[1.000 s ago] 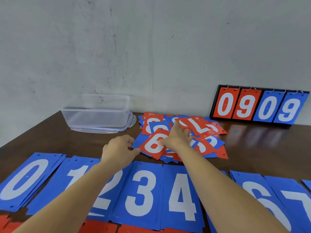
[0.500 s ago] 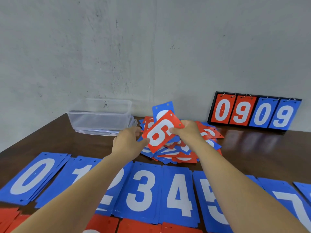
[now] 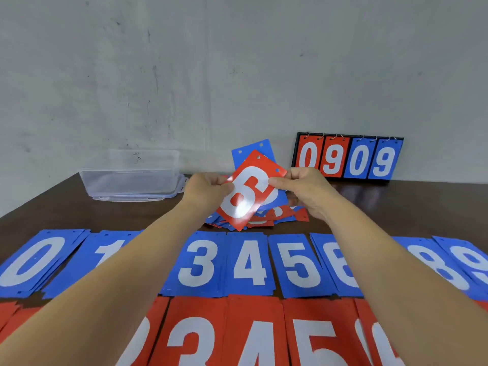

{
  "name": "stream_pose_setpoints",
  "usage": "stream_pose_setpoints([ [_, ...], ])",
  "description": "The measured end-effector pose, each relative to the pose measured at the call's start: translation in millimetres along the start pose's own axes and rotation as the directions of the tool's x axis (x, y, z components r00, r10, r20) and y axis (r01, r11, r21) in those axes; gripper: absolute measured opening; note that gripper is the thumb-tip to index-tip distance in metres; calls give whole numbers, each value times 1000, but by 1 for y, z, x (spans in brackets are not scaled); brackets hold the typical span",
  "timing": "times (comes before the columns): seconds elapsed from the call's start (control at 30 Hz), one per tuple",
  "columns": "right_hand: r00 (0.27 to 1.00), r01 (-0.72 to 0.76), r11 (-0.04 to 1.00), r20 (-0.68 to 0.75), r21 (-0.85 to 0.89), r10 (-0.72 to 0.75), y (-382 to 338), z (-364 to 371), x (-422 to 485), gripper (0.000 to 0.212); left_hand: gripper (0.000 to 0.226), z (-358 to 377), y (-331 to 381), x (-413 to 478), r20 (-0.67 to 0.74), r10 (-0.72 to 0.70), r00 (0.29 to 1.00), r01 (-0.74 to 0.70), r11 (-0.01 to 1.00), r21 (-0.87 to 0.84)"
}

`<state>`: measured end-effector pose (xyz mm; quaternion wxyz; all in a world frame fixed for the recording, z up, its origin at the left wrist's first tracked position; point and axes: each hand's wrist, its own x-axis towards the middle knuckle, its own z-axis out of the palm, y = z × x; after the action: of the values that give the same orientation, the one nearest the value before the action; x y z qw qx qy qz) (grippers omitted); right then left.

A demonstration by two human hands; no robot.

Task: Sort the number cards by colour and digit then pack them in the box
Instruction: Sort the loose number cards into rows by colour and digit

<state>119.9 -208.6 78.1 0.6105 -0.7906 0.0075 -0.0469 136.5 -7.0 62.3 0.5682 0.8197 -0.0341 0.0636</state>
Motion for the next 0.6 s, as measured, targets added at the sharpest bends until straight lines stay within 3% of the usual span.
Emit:
stream_pose_setpoints([
  [0.23, 999, -6, 997, -51, -75, 2, 1, -30, -41, 15, 6, 9, 9, -31, 38, -108, 993, 111, 990, -86],
  [0.6, 980, -1, 986, -194, -164, -32, 8, -98, -96, 11, 36, 27, 13, -88, 136, -188, 973, 199, 977, -73],
])
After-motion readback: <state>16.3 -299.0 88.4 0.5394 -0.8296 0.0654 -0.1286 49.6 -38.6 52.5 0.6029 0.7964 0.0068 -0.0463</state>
